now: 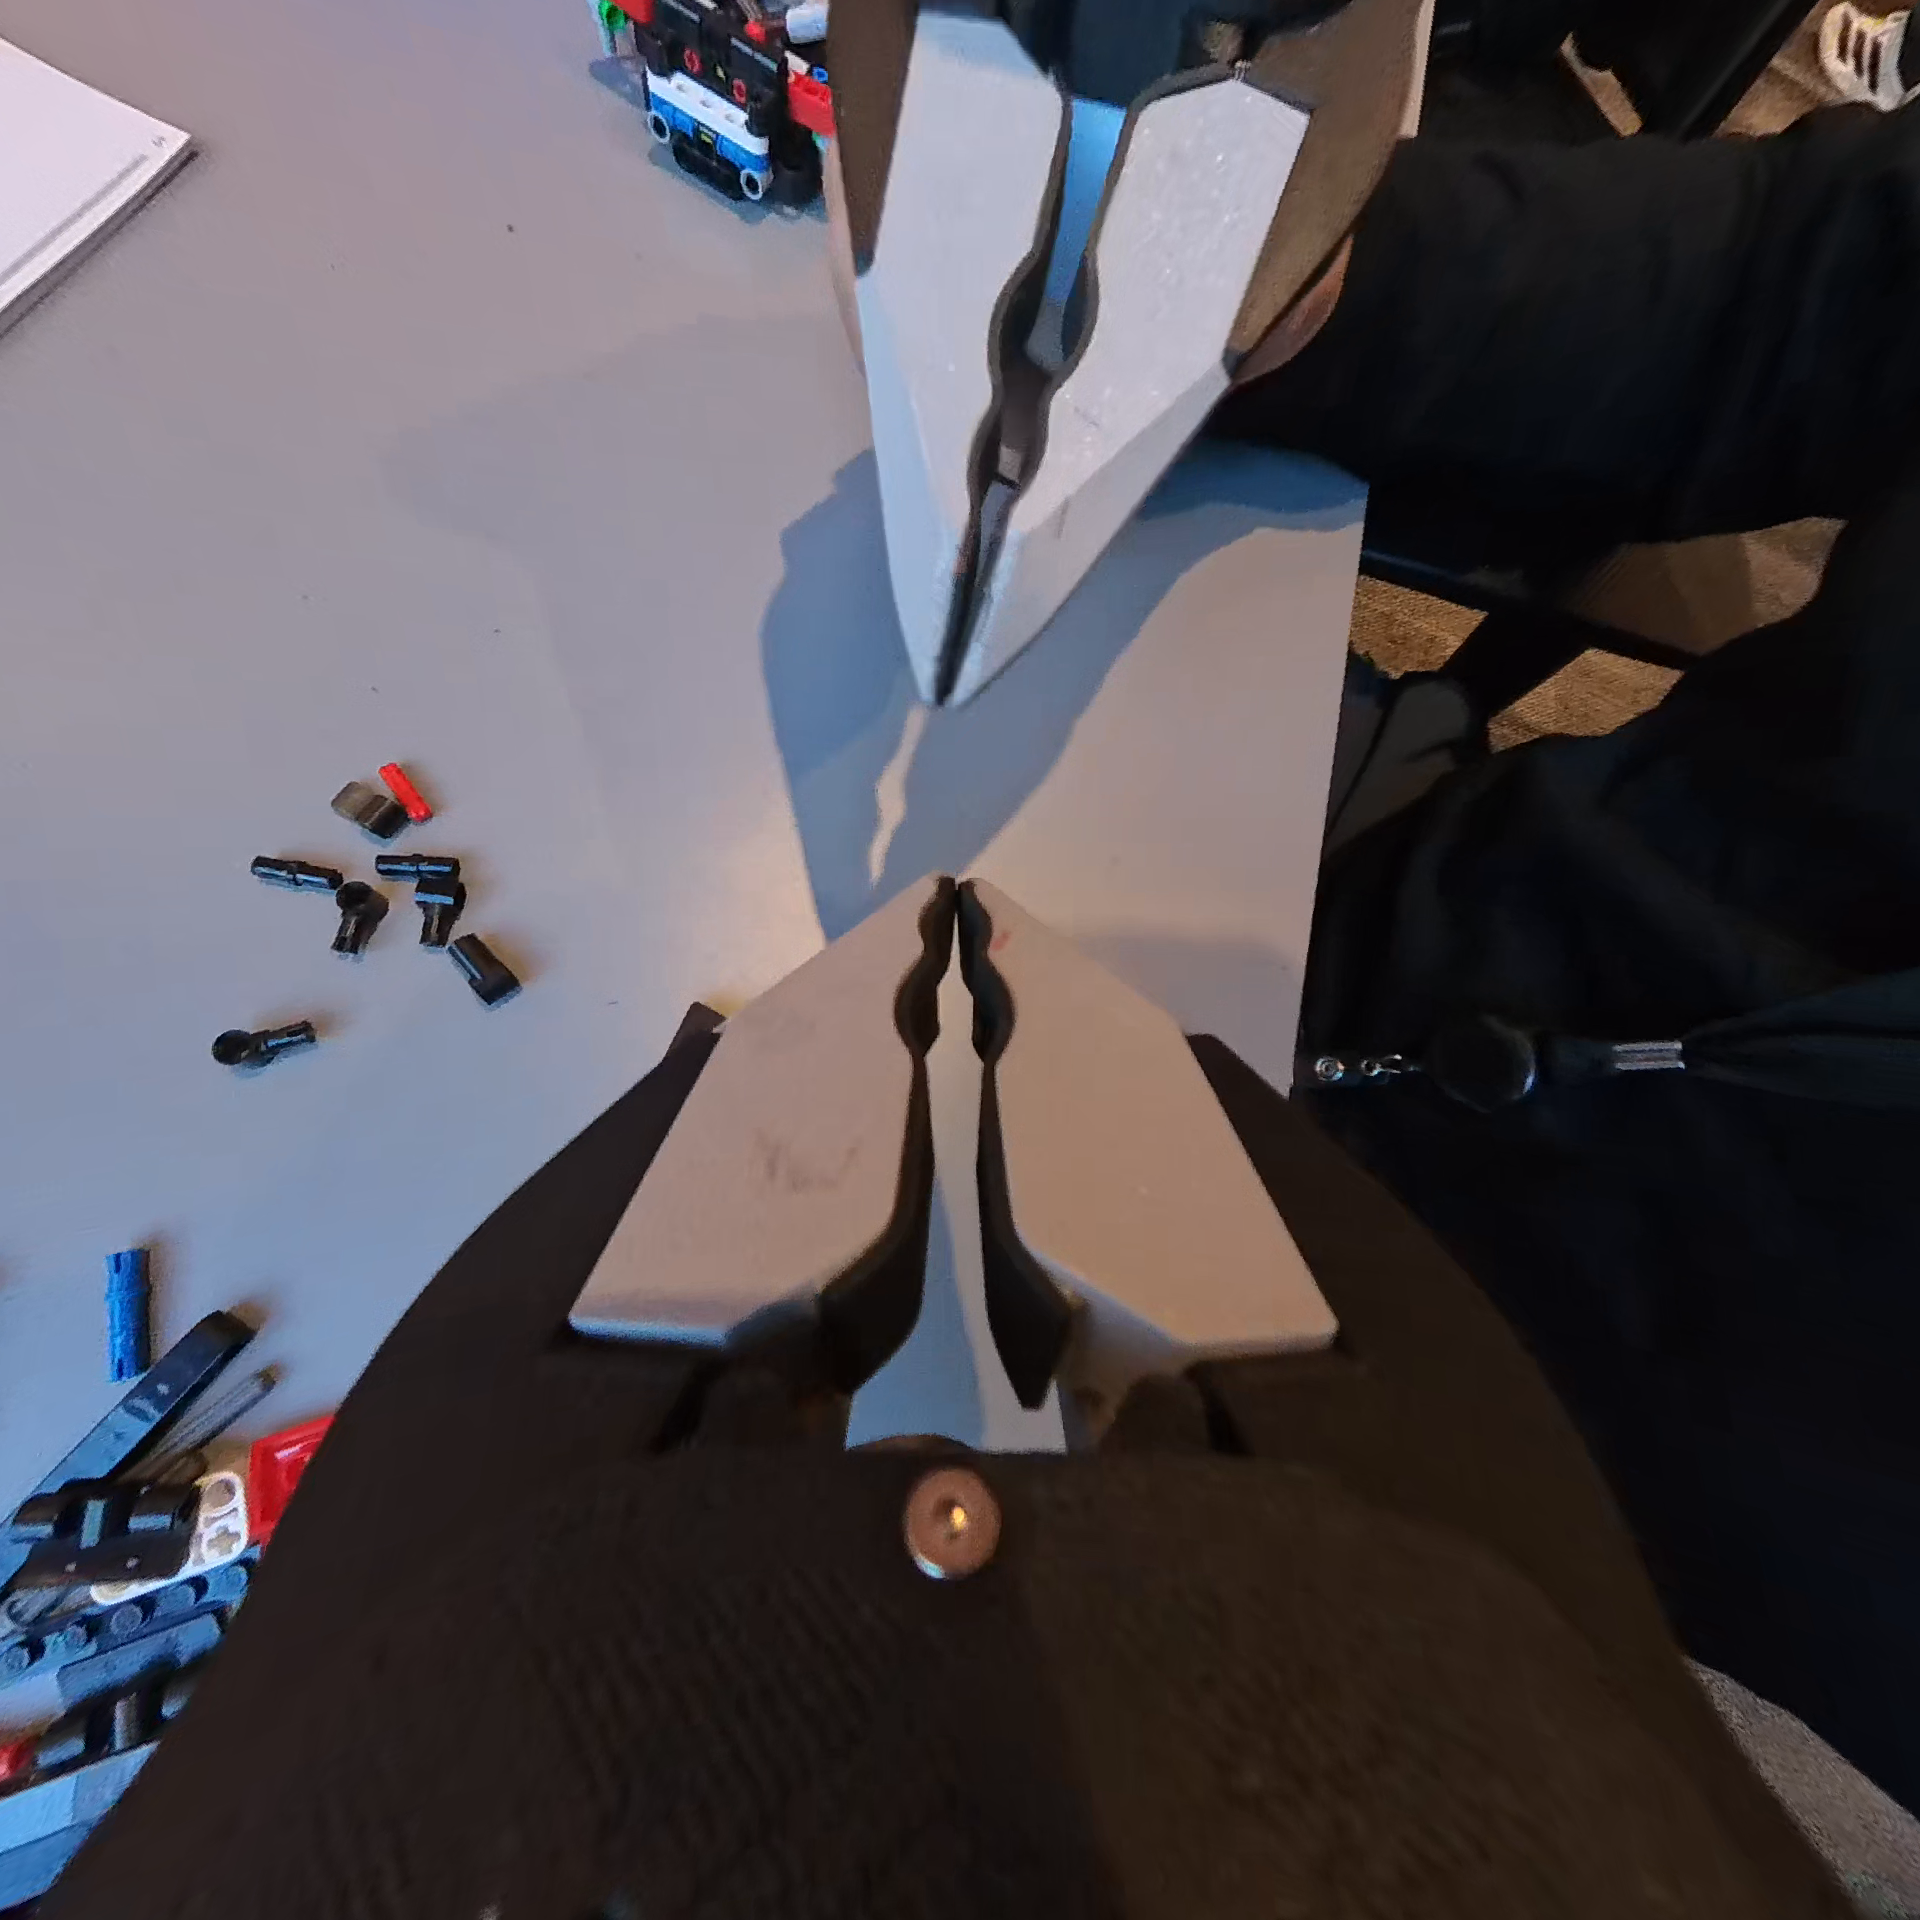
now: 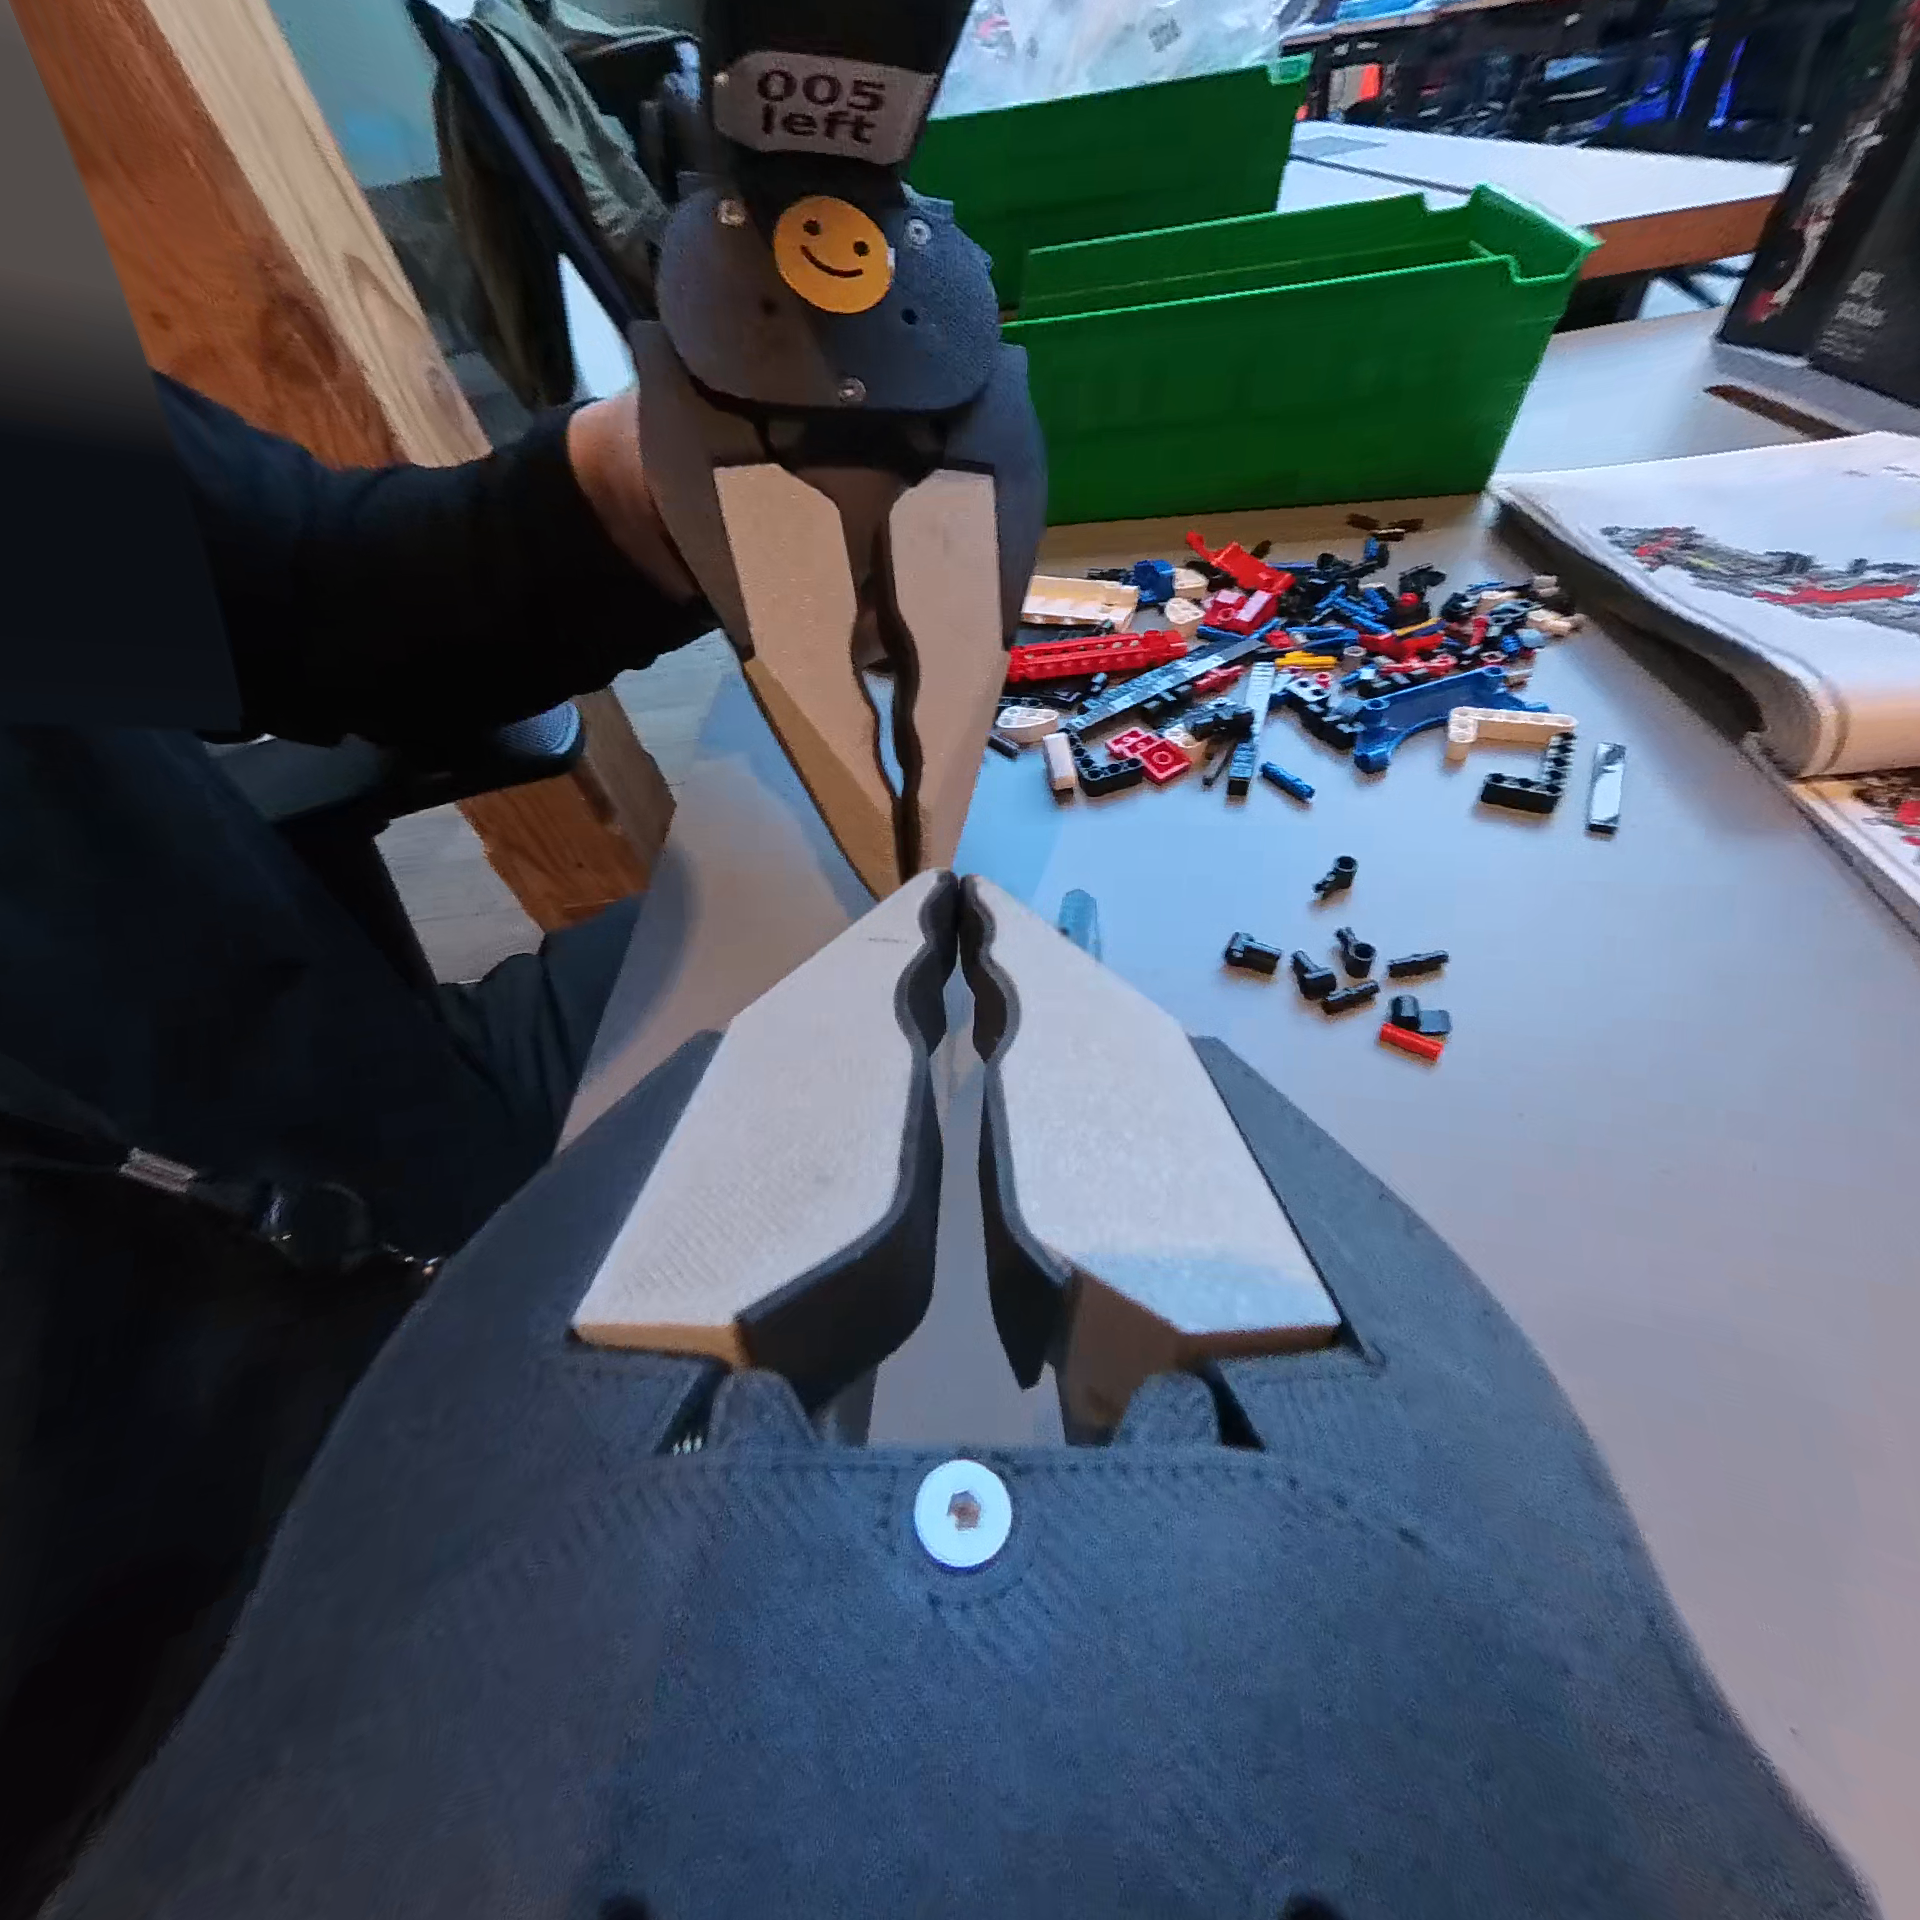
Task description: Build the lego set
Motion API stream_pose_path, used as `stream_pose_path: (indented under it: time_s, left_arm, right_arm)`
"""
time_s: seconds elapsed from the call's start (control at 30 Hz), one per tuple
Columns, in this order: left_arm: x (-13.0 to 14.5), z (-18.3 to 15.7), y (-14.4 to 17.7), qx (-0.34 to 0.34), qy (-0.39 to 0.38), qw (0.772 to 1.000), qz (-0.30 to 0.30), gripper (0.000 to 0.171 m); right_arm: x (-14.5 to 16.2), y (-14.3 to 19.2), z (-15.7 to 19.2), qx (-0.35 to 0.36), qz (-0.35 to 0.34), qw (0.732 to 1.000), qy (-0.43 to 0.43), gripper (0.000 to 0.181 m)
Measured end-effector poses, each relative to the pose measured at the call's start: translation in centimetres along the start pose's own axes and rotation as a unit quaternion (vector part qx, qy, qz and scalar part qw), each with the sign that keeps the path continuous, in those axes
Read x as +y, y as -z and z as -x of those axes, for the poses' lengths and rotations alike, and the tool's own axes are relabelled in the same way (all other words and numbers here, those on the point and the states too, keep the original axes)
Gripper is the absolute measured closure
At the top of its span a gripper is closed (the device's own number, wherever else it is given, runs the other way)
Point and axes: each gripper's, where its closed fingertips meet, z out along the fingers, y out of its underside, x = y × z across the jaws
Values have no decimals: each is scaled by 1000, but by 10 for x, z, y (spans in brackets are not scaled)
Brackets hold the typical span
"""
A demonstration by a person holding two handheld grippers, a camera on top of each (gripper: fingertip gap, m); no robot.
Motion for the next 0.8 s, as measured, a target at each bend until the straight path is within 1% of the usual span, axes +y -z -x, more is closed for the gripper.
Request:
stream_pose_path:
  time_s: [0.1, 0.23, 0.27, 0.3, 0.47, 0.57, 0.63, 0.8]
  left_arm:
    - [-1, -1, 1, 1, -3, 1000, -2, 171]
    - [-2, -2, 1, -6, -17, 1000, 1, 171]
    - [-2, -4, 1, -4, -20, 1000, 2, 171]
    - [-2, -5, 1, -3, -23, 1000, 3, 171]
    - [-2, -8, -1, -9, -37, 999, 12, 171]
    - [-3, -9, 0, -10, -38, 999, 10, 171]
    - [-2, -8, 0, -10, -38, 999, 10, 171]
    - [-2, -10, -1, -9, -40, 999, 14, 171]
  right_arm:
    - [8, -5, 7, -24, 21, 999, -8, 181]
    - [15, -12, 9, -14, 45, 999, 19, 181]
    - [16, -13, 10, -14, 50, 998, 20, 174]
    - [17, -14, 11, -17, 53, 998, 20, 174]
    - [17, -16, 15, -24, 56, 998, 28, 181]
    - [19, -17, 16, -26, 59, 998, 24, 181]
    - [19, -18, 17, -30, 59, 998, 21, 177]
    - [20, -18, 16, -26, 63, 997, 25, 181]
